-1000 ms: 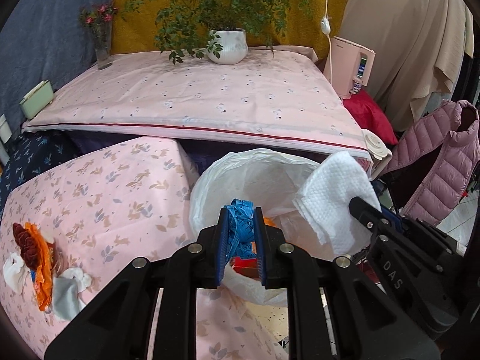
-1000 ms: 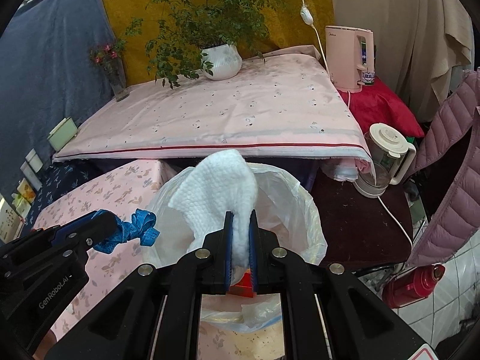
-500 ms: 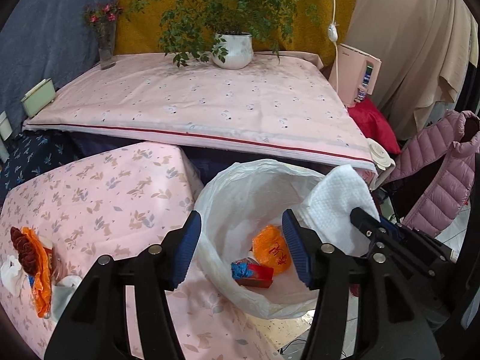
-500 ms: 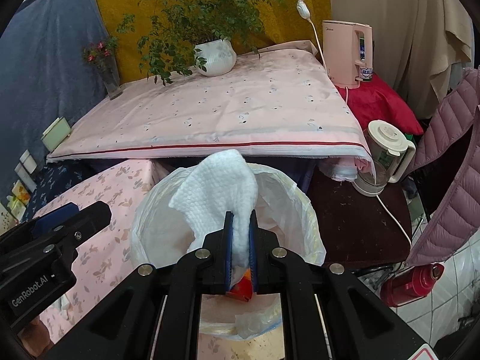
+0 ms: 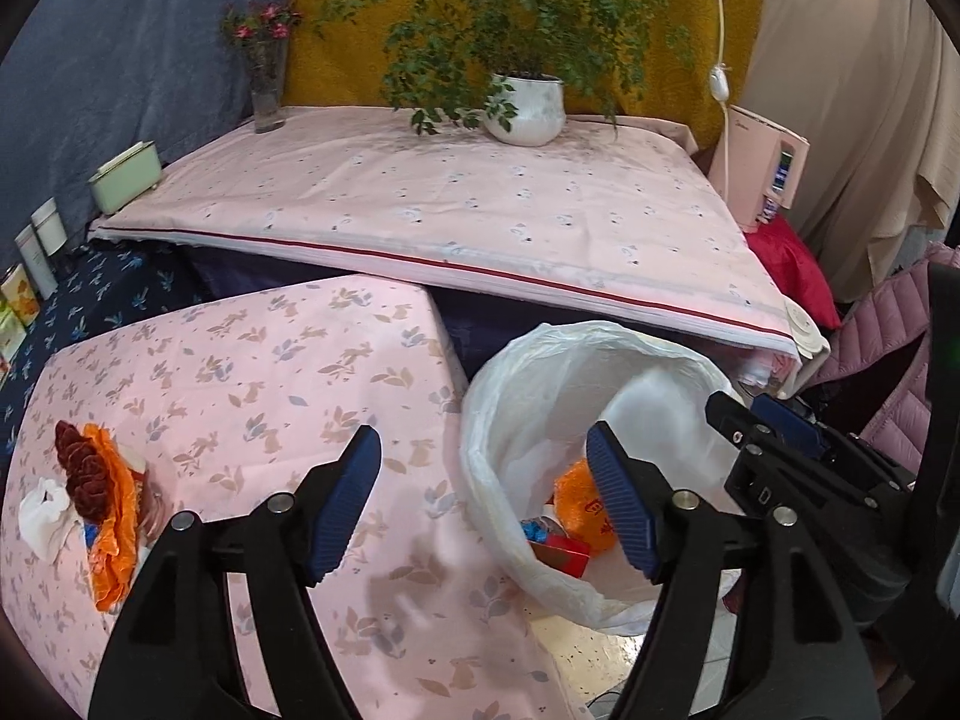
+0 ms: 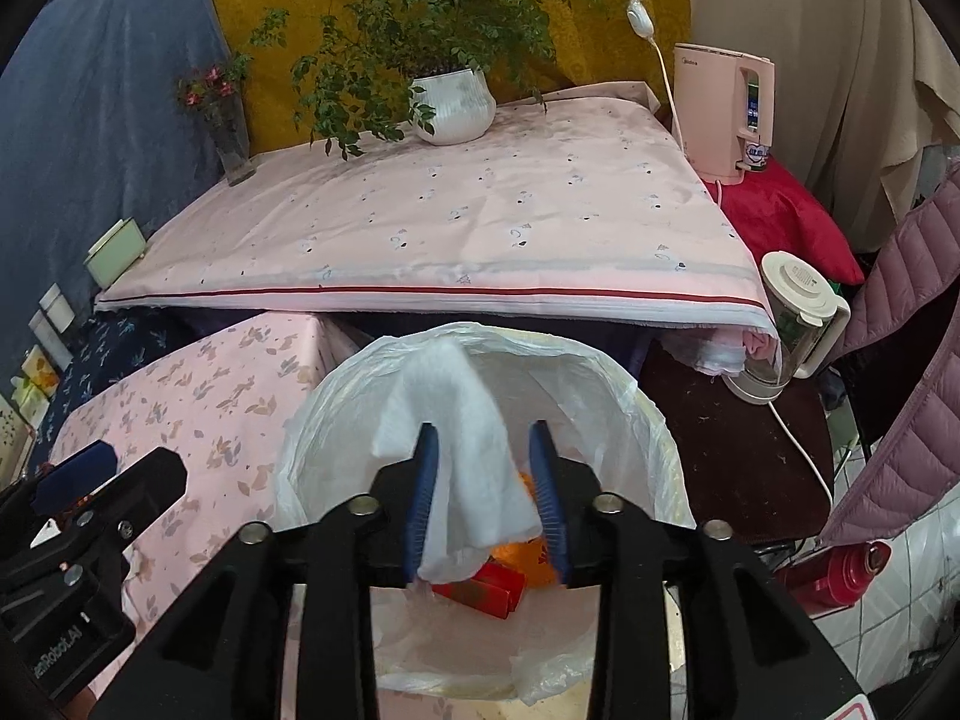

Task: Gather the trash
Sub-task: 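Carry the tissue and tape over the bin and open both grippers to drop them, then move both open grippers back over the table toward the remaining trash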

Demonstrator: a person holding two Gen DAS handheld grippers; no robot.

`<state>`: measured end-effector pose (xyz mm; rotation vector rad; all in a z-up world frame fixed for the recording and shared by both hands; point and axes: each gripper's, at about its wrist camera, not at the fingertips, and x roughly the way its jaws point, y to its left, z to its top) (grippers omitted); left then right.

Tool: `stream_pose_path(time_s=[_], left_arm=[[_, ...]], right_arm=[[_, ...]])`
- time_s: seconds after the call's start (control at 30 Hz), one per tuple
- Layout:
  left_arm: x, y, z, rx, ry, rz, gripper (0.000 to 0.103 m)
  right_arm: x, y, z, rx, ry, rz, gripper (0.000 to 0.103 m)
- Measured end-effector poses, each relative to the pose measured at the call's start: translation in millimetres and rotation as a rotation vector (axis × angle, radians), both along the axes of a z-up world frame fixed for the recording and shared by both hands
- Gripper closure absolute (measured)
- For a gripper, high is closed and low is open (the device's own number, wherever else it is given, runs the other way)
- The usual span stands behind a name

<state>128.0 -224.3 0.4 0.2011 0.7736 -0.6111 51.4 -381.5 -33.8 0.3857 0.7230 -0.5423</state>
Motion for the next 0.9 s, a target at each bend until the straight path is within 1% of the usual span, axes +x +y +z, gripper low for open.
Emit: stream_pose_path(time_s=[0.1,0.37,0.5,0.9], left_arm=[[2.7,9.4,-3.0,0.01,-0.002,0.019,0.035],[11.6,36.3,-7.3,0.006,0.01,0.074,0.035],[12.4,48.5,-7.0,0.005,0.004,0.095,0.035],[18.8,99.1,-9.2,-0.001,0.001,0.179,0.032]], right_arm=[[1.8,7.8,2.5,-0.009,-0.002,0.013,0.065],[6.0,35.7,6.7,-0.038,0.01,0.067,0.063],[7.3,49.3,11.4,-0.053,0.007,0.088,0.058],[18.1,102.4,15.3,-0.067,0.011,0.174,0.054]])
